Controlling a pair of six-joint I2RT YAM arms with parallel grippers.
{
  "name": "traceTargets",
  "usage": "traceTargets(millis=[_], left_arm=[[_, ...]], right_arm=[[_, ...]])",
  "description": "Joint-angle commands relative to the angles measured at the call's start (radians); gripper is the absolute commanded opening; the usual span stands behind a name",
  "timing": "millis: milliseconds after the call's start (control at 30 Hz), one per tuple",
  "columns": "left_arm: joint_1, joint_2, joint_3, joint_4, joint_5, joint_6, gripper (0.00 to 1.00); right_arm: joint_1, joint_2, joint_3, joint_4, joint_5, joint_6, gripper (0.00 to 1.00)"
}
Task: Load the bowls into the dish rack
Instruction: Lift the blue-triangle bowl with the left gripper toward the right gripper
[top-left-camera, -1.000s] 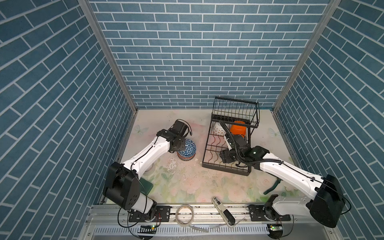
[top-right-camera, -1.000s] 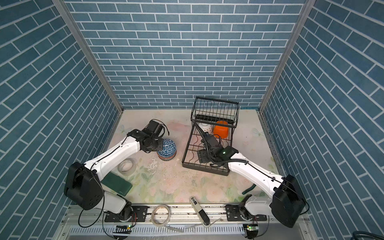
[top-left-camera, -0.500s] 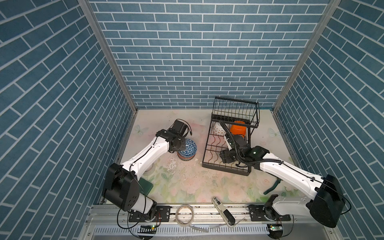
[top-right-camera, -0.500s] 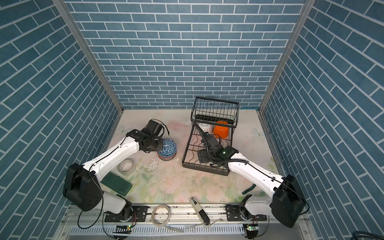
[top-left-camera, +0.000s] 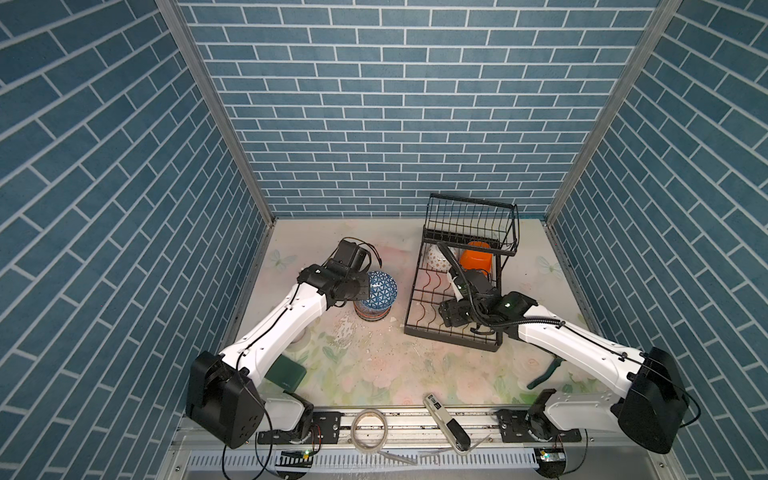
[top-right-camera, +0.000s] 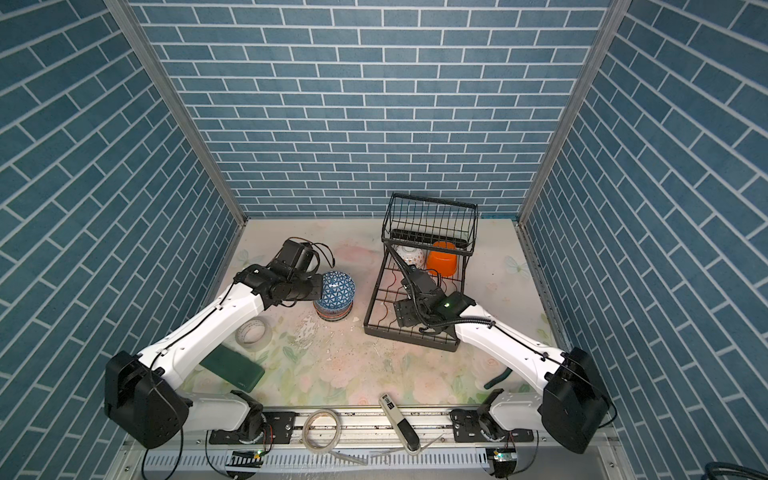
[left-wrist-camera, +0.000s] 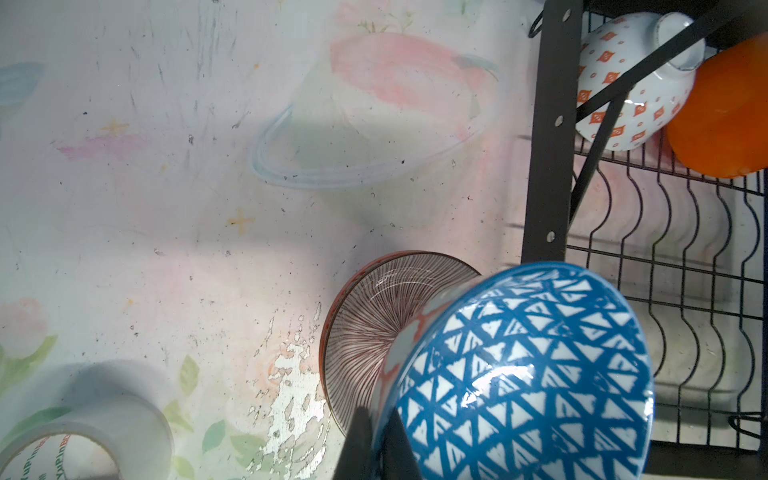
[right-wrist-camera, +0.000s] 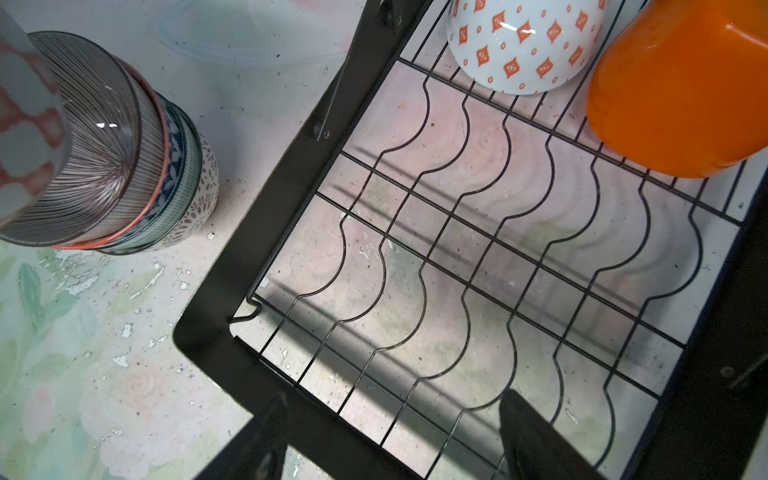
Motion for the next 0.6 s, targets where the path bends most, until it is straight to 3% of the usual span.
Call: traceTargets(millis=[0, 300, 567], left_arm=[[-0.04, -0.038, -0.017, 0.036, -0.025, 0.017, 0.0], [-0.201, -0.087, -0.021, 0.057, -0.166, 0.001, 0.0], [-0.281, -0.032, -0.013, 0.093, -0.199, -0.028, 0.0]], right_arm=[[0.004, 0.014, 0.04, 0.015, -0.04, 0.013, 0.79], [0.005, 0.021, 0.099, 0.047, -0.118, 0.04, 0.75], [0.006, 0.022, 0.115, 0.078, -0.166, 0.073, 0.68]])
